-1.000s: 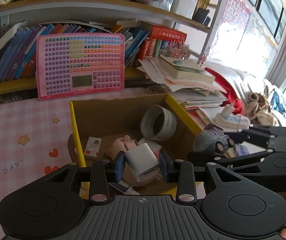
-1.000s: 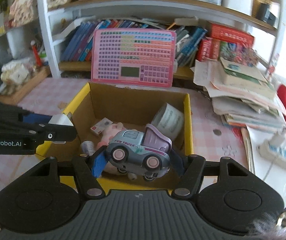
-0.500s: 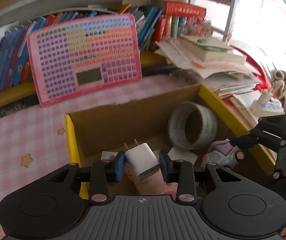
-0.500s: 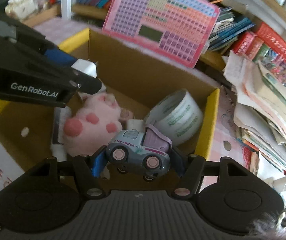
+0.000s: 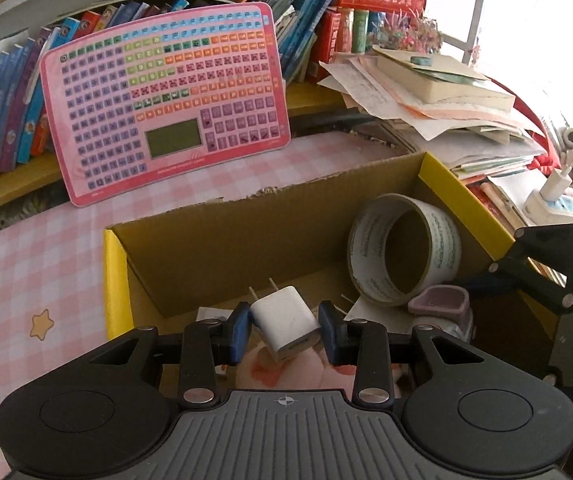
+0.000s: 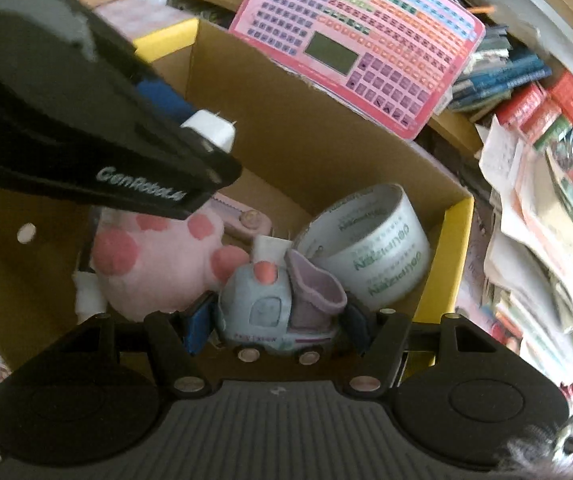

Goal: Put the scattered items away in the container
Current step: 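Lower the toy car and charger into the yellow box and open both tools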

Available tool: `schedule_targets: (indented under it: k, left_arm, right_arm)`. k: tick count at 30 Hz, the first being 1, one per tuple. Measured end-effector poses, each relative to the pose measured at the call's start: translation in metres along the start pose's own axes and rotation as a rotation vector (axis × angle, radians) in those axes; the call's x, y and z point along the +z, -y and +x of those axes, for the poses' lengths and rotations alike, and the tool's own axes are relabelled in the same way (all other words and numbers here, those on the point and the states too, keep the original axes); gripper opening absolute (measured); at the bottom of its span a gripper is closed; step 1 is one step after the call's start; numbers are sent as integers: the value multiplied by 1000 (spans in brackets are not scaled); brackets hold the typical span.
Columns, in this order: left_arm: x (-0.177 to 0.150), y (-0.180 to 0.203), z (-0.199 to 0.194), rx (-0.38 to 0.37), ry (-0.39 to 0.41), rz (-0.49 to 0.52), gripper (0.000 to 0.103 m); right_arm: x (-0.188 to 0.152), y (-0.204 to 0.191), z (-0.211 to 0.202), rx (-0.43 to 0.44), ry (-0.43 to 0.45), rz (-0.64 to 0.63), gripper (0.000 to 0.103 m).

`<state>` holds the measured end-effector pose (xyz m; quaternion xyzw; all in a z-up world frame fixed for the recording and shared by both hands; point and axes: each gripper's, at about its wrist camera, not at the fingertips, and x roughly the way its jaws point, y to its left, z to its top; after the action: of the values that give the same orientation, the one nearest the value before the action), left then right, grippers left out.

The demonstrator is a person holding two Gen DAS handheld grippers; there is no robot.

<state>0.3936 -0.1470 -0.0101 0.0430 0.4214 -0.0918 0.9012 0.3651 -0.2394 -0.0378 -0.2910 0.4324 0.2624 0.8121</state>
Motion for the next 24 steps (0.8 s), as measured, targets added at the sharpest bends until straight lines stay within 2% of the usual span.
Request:
schedule_targets:
  k: [6, 8, 11, 12, 16, 22, 24]
  left_arm:
    - [-1, 0, -1, 0, 6, 9, 39]
    - [-2, 1, -1, 8, 4, 16, 48]
    - [-4, 3, -6, 30, 27, 29, 64]
    - [-5, 4, -8, 37, 36, 33, 66]
    - [-9, 8, -23, 57, 72, 55, 75]
    - [-18, 9, -64, 81, 183, 78, 87]
    - [-21, 6, -75, 83, 208, 69, 88]
  right_arm:
    - [0, 2, -1, 16, 13, 18, 66]
    - [1, 3, -1, 21, 18, 32, 66]
    - [1, 3, -5, 13, 34, 49, 73]
    - [1, 3, -7, 7, 41, 58, 76]
    - [0, 6, -20, 6, 81, 132, 77]
    - [-7, 8, -52, -17, 163, 190, 78]
    - [-11, 11, -63, -25, 187, 209, 79]
